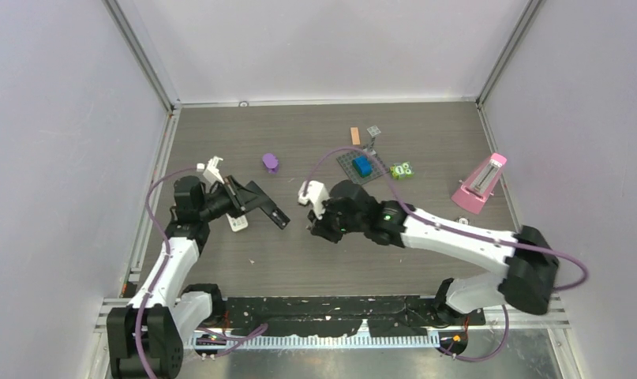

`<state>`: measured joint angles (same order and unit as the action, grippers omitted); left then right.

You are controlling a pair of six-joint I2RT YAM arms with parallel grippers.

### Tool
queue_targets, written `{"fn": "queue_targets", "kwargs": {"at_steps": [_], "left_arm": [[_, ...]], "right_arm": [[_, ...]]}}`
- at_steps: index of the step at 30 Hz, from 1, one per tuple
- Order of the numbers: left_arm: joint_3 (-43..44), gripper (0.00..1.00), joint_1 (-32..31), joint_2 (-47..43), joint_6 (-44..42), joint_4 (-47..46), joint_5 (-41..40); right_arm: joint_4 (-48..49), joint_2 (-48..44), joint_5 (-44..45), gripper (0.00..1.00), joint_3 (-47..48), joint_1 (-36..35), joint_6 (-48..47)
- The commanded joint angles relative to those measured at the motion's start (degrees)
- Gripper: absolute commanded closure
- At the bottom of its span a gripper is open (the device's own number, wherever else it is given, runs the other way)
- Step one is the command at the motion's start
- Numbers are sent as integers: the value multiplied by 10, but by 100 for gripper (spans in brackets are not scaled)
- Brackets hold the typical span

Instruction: Load the batteries into the remote control

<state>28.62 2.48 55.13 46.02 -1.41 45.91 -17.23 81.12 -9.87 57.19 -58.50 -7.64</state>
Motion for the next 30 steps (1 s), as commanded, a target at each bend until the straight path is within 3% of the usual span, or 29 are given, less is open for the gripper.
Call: {"fn": "queue_targets", "kwargs": {"at_steps": [1, 3, 6, 11, 21, 30], "left_arm": [[-35, 100, -57, -3, 47, -158, 66], [-57, 100, -81, -3, 83, -213, 58], [-94, 100, -111, -1, 161, -308, 29], [-136, 100, -162, -1, 263, -421, -30], [-167, 100, -199, -18, 321, -441, -80], [-177, 100, -201, -14, 336, -458, -73]], "right_arm": [[83, -114, 83, 95, -33, -4, 138], [41, -131, 128, 95, -4, -4, 186], [-101, -97, 144, 95, 97, -5, 220], [-166, -79, 115, 95, 139, -15, 236], [-265, -34, 130, 95, 201, -62, 242], [-298, 23, 223, 95, 244, -106, 252]]}}
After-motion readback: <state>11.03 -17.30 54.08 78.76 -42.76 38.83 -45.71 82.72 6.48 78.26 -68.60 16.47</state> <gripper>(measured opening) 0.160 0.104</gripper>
